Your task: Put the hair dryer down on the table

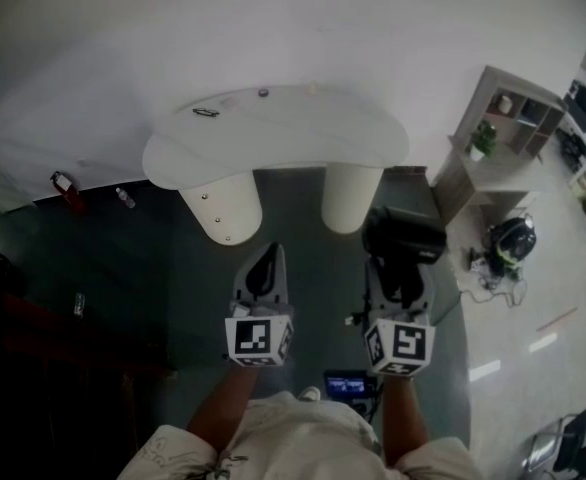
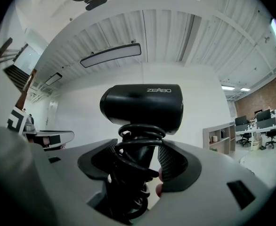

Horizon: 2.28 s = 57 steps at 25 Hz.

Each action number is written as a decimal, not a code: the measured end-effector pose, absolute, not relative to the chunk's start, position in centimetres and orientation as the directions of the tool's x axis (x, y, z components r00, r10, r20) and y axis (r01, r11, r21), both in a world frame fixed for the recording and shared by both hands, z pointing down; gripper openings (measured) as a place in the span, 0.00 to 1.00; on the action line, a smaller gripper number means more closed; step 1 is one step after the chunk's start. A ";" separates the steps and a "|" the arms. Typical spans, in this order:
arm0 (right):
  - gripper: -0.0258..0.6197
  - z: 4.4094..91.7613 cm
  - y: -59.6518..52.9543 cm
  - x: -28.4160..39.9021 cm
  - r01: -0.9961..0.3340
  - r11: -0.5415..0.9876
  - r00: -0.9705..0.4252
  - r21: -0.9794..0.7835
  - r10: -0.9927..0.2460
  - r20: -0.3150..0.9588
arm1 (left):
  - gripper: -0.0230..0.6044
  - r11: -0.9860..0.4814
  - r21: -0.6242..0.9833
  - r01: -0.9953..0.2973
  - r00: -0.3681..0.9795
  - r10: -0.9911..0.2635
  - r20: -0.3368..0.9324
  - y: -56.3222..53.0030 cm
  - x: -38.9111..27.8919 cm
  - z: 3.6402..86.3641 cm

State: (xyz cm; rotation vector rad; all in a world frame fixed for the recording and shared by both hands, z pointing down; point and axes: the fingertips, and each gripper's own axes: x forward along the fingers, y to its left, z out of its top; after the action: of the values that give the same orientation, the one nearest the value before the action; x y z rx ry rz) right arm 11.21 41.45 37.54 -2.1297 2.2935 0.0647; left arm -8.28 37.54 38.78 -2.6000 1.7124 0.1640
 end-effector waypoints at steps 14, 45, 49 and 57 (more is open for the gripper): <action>0.47 37.3 28.1 8.8 -0.999 0.044 -0.044 0.030 -0.999 -0.017 | 0.03 -0.447 0.048 -0.893 0.439 -0.891 -0.118 23.9 -9.4 38.3; 0.47 39.0 3.6 10.3 -0.997 0.081 -0.081 0.017 -0.997 0.006 | 0.03 -0.415 0.053 -0.908 0.402 -0.902 -0.157 0.4 -7.3 38.5; 0.47 38.7 -0.3 12.6 -0.994 0.105 -0.105 0.013 -0.994 0.005 | 0.03 -0.407 0.038 -0.913 0.396 -0.904 -0.160 -3.3 -4.6 37.8; 0.47 39.4 -7.0 17.0 -0.988 0.152 -0.151 0.001 -0.988 0.020 | 0.03 -0.379 0.014 -0.925 0.373 -0.916 -0.146 -9.2 0.5 38.3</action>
State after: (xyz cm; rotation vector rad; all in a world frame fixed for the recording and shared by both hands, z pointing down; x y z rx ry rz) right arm 17.02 -7.05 39.42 -2.0567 2.3959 -0.0194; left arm 0.53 -9.18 38.31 -2.5444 1.7095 0.1985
